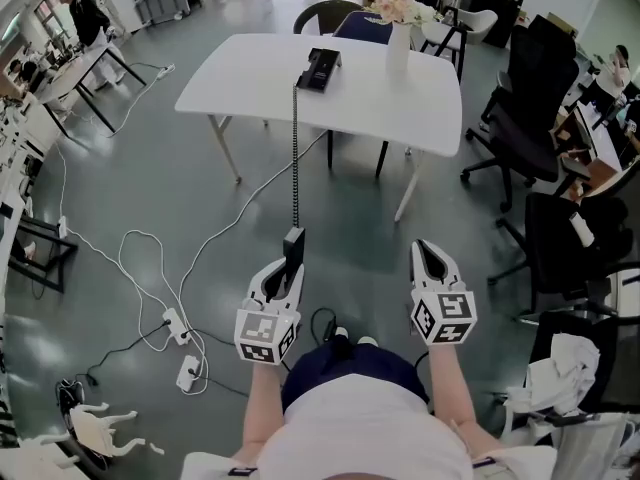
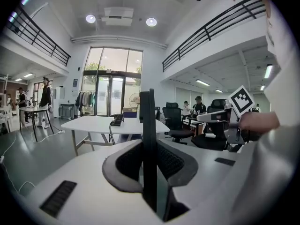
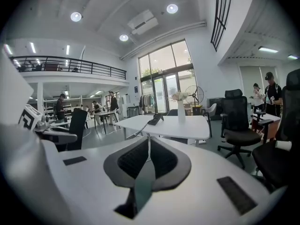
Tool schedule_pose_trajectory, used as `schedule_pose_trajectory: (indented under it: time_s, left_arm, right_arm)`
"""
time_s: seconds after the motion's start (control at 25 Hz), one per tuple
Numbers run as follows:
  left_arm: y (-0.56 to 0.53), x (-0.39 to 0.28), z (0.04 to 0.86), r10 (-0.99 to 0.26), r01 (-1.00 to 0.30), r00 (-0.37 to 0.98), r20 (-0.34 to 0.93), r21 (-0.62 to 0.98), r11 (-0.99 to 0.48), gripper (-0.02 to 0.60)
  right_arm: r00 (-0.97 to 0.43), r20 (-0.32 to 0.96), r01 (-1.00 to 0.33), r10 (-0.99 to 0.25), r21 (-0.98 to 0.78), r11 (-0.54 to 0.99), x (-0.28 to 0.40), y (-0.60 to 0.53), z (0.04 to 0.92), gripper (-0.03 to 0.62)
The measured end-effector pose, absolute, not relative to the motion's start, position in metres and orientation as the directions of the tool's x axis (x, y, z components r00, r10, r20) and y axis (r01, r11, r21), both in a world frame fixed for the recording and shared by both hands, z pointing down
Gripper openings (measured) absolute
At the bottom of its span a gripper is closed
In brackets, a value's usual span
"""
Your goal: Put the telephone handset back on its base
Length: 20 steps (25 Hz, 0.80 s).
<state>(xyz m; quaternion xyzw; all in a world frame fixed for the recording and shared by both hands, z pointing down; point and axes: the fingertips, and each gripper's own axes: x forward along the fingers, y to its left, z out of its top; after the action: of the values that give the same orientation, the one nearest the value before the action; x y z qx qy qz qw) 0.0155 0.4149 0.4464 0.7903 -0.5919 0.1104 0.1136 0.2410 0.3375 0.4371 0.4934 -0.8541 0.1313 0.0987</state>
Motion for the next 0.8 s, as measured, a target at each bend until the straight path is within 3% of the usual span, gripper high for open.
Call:
schedule_pose_trajectory:
  time_s: [0.8]
  left_arm:
    - [0.414,0.008,0.478,-0.87,-0.936,0.35,0.348,0.096,-0.338,0.084]
  right_arm:
    - [-0.478,0.367,-0.877,-0.798,-0.144,0.459,0.219,0.356,0.472,0.038]
